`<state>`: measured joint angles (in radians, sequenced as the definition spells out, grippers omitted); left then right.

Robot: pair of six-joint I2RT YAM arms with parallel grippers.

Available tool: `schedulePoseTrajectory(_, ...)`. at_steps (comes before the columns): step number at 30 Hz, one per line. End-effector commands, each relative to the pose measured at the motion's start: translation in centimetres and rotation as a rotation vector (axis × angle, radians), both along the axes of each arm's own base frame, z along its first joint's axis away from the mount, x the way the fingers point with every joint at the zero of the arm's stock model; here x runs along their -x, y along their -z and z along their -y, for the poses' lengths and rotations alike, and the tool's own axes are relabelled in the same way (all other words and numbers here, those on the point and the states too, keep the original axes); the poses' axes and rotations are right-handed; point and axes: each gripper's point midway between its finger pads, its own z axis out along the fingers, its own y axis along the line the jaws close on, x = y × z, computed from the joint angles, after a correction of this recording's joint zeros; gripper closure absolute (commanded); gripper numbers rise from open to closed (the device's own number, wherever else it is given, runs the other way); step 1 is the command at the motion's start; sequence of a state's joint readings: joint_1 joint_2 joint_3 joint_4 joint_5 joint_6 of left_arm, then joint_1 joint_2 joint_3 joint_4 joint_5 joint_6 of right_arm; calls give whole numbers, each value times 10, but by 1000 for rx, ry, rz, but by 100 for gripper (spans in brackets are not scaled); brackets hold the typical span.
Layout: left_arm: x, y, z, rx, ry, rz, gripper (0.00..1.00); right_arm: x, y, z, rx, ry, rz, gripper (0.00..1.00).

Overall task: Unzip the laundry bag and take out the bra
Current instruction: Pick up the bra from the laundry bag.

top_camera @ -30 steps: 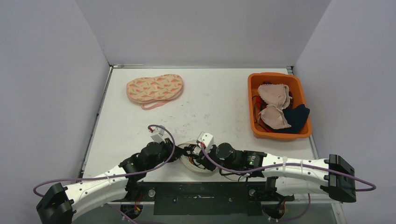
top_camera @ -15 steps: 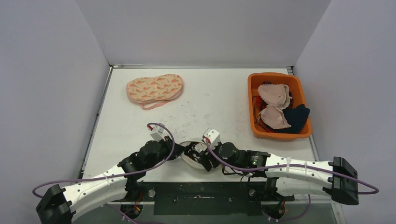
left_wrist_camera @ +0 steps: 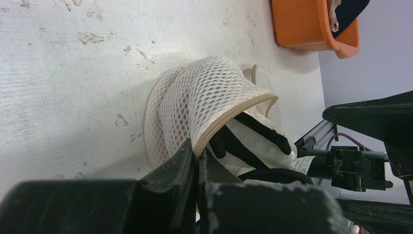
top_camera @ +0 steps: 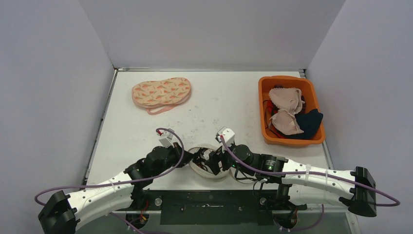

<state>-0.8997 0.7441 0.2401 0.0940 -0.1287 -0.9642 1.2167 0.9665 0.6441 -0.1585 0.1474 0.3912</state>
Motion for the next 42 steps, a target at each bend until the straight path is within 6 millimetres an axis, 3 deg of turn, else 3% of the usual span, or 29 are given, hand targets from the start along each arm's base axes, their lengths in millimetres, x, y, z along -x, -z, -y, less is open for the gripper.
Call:
schedulePoseTrajectory(1, -3, -20, 6, 47, 23, 64, 100, -9, -25, -7, -79, 50, 1, 28)
schedulePoseTrajectory(3, -2, -18, 5, 40, 24, 61, 100, -8, -27, -12, -89, 29, -8, 28)
schedulePoseTrajectory(7, -2, -18, 6, 38, 29, 61, 100, -5, -11, -23, -23, -8, -40, 33)
schedulePoseTrajectory(15, -1, -19, 6, 37, 33, 64, 100, -9, 7, -30, 23, -1, -77, 51)
schedulePoseTrajectory(17, -1, -19, 6, 36, 32, 66, 100, -9, 8, -30, 26, 5, -81, 60)
schedulePoseTrajectory(21, -2, -19, 5, 32, 29, 66, 100, -13, -3, -25, -16, 31, -60, 93)
schedulePoseTrajectory(25, -2, -14, -2, 14, 0, 54, 100, -17, -37, -11, -117, 44, 10, 95)
schedulePoseTrajectory(28, -4, -12, -7, 13, -27, 54, 100, -15, -52, -2, -149, 26, 48, 95)
schedulePoseTrajectory(38, -5, -5, -11, 4, -61, 16, 100, -12, -66, 14, -294, 53, 73, 95)
schedulePoseTrajectory(42, -6, -8, -9, 18, -64, 12, 100, -14, -46, 14, -269, 79, 34, 95)
